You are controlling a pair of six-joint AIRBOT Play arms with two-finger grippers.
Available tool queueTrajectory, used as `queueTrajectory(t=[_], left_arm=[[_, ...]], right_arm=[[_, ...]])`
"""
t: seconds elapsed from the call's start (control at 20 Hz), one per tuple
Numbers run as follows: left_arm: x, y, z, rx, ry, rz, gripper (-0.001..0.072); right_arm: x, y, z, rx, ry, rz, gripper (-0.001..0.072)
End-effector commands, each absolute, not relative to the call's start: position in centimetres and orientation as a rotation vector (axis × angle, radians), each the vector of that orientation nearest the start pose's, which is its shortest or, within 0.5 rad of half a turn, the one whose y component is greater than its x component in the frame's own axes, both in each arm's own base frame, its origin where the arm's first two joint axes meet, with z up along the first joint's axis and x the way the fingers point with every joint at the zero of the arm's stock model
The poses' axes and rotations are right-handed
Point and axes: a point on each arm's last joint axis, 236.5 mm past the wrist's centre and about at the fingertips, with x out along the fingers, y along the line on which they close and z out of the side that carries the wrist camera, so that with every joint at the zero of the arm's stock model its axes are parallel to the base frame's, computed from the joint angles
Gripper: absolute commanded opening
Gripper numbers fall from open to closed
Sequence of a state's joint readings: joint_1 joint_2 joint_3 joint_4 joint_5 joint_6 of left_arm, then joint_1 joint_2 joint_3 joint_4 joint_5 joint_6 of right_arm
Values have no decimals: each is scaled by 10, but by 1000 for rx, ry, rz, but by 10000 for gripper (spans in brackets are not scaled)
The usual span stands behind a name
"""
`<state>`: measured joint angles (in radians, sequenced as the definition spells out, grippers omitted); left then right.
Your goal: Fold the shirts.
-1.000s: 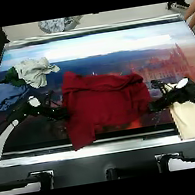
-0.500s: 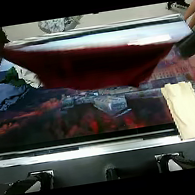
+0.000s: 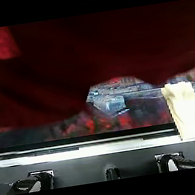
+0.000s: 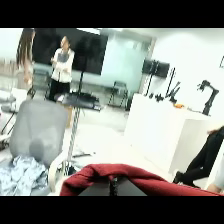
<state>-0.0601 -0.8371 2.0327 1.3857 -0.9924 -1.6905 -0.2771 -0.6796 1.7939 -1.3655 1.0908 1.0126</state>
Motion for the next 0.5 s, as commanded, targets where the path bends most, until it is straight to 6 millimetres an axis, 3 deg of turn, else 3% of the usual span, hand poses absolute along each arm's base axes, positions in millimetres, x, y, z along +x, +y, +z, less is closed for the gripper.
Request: queueTrajectory(t=[0.0,0.05,0.15,0.25,0.35,0.45], left_arm=[[243,-50,559,-181,-125,-222,28],[256,-50,542,-173,-55,-211,28],[293,-45,496,-148,121,-166,28],[345,-43,431,-103,337,-135,29],[399,-45,348,-89,563,-123,29],[446,-47,234,-85,836,-110,29]], right_arm=[[233,-24,489,-457,60,-96,51],[243,-27,473,-450,128,-76,51],[277,-33,418,-415,344,-5,51],[321,-30,338,-332,626,144,50],[361,-32,245,-244,916,265,50],[394,-41,148,-228,1165,302,50]])
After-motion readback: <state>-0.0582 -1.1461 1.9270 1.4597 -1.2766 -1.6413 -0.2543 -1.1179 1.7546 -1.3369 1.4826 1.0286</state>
